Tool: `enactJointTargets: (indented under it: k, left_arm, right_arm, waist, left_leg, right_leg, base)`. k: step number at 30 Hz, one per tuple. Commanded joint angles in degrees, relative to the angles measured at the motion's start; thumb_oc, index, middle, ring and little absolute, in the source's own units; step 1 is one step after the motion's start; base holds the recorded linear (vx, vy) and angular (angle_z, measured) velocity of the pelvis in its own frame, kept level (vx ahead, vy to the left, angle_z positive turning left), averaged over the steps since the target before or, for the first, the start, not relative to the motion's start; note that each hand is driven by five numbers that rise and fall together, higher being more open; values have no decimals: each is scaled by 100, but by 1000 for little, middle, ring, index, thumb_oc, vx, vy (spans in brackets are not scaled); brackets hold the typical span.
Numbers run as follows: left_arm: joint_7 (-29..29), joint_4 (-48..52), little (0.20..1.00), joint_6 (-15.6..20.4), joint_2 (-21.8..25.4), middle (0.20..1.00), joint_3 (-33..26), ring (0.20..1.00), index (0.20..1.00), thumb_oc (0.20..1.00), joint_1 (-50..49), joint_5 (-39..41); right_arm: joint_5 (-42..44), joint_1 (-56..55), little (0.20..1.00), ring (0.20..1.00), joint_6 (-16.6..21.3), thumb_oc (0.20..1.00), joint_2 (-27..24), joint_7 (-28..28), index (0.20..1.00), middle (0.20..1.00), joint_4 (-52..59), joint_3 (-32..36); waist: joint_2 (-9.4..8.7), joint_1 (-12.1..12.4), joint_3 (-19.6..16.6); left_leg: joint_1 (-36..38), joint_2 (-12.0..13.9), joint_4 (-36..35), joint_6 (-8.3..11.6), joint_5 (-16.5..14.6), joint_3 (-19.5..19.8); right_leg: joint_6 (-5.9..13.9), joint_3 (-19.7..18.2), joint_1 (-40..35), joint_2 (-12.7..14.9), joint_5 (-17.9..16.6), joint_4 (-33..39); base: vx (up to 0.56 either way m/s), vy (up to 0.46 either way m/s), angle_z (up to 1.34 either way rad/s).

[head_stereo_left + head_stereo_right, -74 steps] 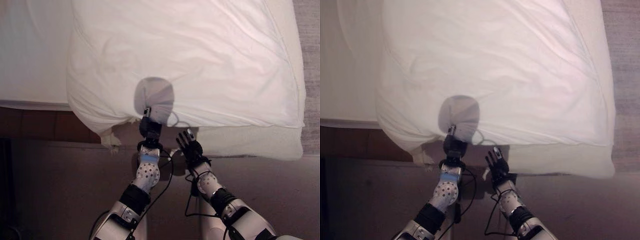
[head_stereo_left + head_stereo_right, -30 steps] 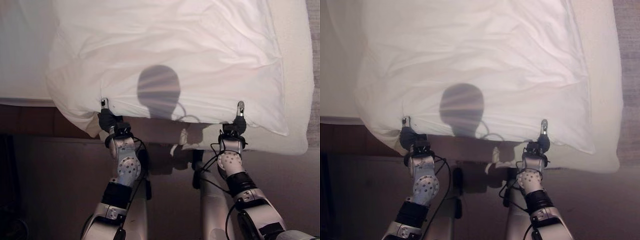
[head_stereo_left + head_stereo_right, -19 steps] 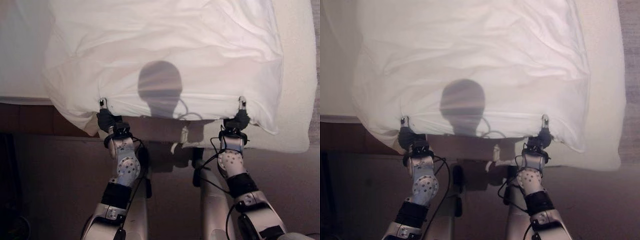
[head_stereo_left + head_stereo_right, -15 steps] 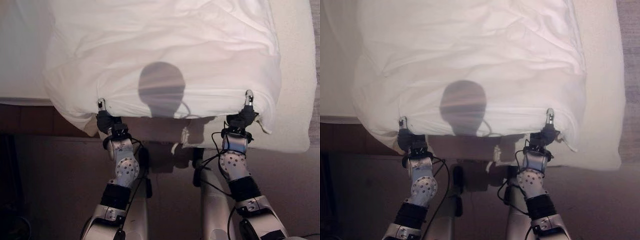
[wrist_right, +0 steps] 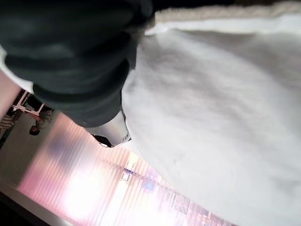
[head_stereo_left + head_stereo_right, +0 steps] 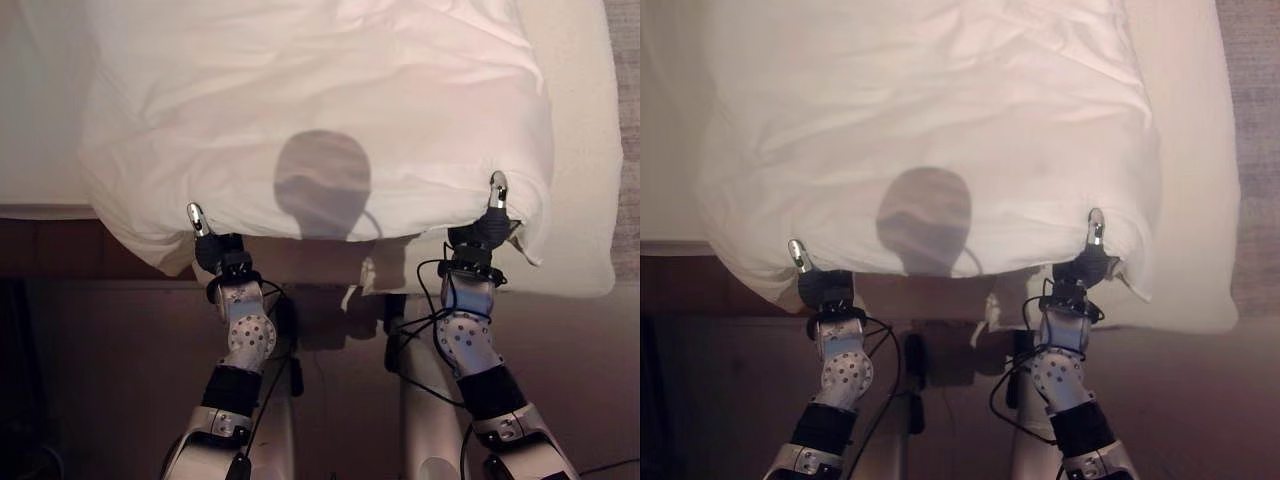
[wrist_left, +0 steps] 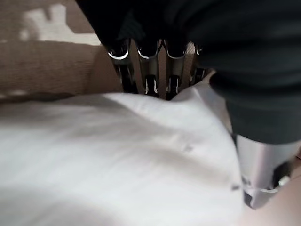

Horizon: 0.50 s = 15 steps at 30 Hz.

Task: Make the bed

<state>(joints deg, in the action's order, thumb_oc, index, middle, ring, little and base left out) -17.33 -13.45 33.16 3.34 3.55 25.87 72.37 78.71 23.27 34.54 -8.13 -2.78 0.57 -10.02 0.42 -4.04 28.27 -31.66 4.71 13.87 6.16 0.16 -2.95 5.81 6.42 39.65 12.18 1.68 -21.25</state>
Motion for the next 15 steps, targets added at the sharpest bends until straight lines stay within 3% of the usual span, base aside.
enactJointTargets:
  k: [1,11,15]
  left_arm:
    - [377,-219,1000,114,238,1000,41,1000,1000,1000,320,135]
    - [642,-718,1000,47,264,1000,10,1000,1000,1000,721,450]
    - [413,-703,1000,176,302,1000,-13,1000,1000,1000,798,352]
  right_arm:
    - [-120,-157,200,200,252,200,13,586,200,200,959,-63]
    - [81,-207,200,200,167,200,9,717,200,200,852,-188]
    - [116,-241,200,200,163,200,-12,708,200,200,863,-177]
  waist:
    - [-309,-91,-421]
    - [-377,-172,-460]
    - [-384,-172,-456]
  left_leg:
    - [-306,-269,376,-340,-178,-203]
    - [-288,-242,423,-324,-234,-246]
    - [-279,-240,450,-330,-240,-252]
  right_leg:
    - [172,-86,-281,-273,-332,332]
    - [182,-129,-295,-299,-312,312]
    - [176,-136,-300,-308,-312,293]
  base:
    - [0,0,0]
    - [2,4,-3]
    - [0,1,-1]
